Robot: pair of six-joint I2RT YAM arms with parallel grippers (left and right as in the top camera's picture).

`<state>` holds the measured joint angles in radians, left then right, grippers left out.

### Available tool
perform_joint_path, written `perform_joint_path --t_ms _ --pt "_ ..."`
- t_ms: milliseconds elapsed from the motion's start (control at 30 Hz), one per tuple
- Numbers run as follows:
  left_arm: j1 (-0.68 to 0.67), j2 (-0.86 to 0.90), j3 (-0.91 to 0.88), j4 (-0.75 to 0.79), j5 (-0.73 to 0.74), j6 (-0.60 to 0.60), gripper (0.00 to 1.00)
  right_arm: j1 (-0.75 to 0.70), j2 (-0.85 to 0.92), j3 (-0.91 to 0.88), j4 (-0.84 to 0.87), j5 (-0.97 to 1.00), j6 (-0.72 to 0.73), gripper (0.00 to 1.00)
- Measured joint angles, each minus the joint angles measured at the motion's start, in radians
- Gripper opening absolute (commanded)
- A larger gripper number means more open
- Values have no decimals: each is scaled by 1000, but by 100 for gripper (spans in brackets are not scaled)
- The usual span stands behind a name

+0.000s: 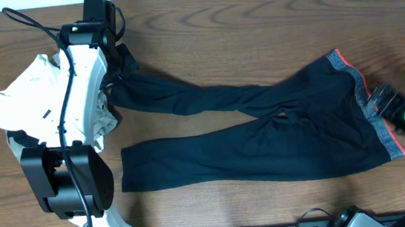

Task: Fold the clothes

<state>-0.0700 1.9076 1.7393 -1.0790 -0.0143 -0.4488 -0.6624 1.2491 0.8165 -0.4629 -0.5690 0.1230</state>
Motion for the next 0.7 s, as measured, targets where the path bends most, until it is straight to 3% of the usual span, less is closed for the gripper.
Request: perform_joint_path --t_ms 300,533,700 --pt "0 0 0 -2 5 0 6 100 38 84 79 -5 -45 99" --pt "0 0 0 -1 9 0 6 205 310 92 322 43 -76 99" --pt "-6 0 0 0 10 0 6 280 538 182 352 101 -80 99"
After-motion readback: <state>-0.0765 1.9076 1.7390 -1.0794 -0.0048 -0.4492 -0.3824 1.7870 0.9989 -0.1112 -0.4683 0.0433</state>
